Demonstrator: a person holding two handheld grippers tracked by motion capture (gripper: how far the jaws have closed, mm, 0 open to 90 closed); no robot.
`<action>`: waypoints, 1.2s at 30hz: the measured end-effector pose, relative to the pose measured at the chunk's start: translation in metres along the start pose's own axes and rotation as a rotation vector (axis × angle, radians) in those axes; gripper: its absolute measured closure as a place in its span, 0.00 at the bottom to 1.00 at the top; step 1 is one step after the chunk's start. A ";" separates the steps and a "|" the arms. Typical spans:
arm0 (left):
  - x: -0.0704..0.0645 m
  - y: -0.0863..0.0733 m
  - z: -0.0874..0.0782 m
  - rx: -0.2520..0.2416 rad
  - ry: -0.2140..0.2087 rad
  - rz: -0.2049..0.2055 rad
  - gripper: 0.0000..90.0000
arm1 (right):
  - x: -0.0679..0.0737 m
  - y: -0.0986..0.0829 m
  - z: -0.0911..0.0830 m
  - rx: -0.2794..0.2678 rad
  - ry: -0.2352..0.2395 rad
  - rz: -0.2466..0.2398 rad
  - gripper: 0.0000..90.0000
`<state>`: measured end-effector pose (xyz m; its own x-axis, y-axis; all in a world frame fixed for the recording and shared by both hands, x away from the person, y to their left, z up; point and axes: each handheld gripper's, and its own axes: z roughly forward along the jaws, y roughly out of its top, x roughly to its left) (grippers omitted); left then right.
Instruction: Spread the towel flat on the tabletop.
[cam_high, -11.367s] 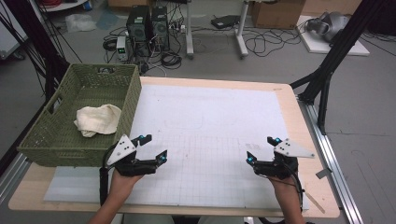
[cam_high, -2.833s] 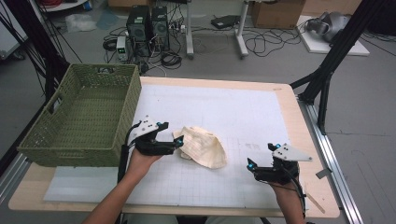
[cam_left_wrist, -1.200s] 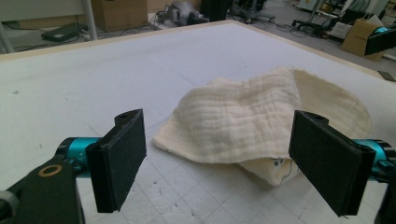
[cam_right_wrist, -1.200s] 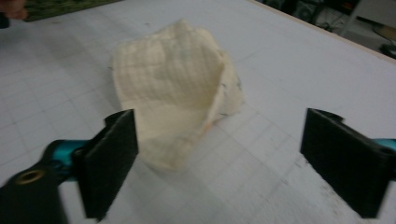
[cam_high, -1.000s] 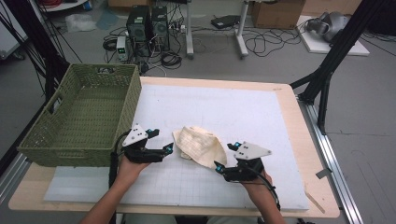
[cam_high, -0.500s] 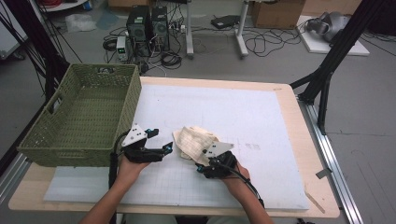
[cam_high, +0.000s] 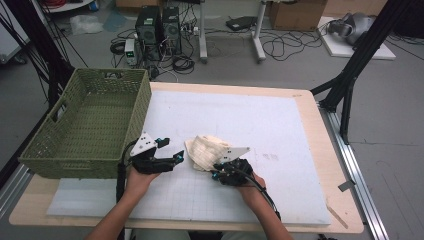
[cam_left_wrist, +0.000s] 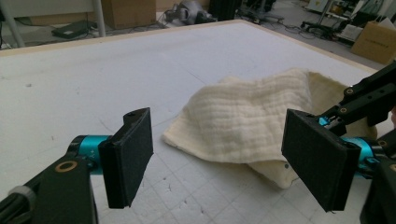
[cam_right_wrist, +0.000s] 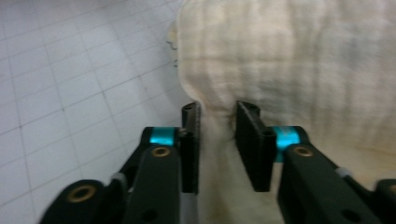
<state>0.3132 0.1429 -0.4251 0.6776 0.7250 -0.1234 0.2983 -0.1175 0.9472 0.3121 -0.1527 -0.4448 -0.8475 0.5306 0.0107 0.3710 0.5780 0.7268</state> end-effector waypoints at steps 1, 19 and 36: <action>0.000 0.000 0.000 -0.003 0.001 -0.002 0.28 | -0.002 0.000 0.000 -0.001 0.004 0.011 0.90; 0.003 0.000 -0.001 -0.008 0.002 -0.021 0.28 | -0.041 0.034 -0.067 -0.182 -0.076 0.053 0.94; 0.002 -0.001 0.003 -0.003 -0.013 -0.024 0.28 | -0.115 0.066 -0.041 -0.057 -0.239 0.154 0.93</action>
<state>0.3162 0.1420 -0.4273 0.6792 0.7184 -0.1503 0.3127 -0.0980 0.9448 0.4186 -0.2010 -0.3700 -0.6669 0.7444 -0.0335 0.4608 0.4474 0.7665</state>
